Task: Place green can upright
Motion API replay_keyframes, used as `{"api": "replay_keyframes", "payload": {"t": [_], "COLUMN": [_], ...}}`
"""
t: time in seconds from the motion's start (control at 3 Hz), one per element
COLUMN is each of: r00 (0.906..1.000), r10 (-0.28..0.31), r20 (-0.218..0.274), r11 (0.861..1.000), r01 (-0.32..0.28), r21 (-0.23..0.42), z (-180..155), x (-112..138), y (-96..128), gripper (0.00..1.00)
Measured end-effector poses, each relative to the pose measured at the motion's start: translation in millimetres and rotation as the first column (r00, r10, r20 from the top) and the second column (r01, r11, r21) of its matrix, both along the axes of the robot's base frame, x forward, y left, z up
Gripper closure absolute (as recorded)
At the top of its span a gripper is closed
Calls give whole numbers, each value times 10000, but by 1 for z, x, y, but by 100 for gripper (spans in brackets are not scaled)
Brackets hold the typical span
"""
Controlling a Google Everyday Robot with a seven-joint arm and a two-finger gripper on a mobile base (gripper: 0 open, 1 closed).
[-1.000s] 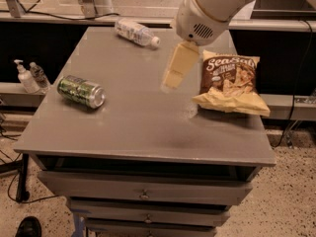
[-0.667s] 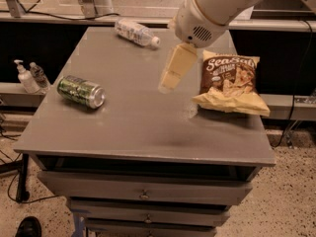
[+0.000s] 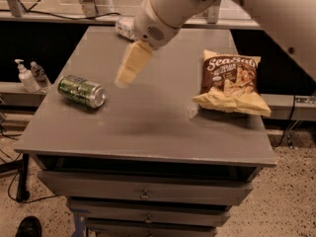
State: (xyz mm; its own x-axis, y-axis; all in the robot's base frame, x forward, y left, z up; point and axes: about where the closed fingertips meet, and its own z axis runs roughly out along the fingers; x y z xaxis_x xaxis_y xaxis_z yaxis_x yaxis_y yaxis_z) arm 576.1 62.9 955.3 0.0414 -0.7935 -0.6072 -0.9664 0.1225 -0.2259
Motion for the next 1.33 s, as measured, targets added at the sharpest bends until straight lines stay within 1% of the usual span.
{"api": "replay_keyframes", "payload": {"t": [0.33, 0.67, 1.0, 1.33], "r00": [9997, 9975, 9932, 9877], "r10": [-77, -414, -823, -1305], "r20": [-253, -575, -818, -858], "r11": [9999, 9990, 9939, 9796], "r01": [79, 402, 757, 1151], "r21": [72, -213, -803, -1645], "z": [-7, -18, -32, -49], "x": [14, 21, 24, 22], "y": [52, 93, 122, 139], "gripper": [0, 0, 0, 0]}}
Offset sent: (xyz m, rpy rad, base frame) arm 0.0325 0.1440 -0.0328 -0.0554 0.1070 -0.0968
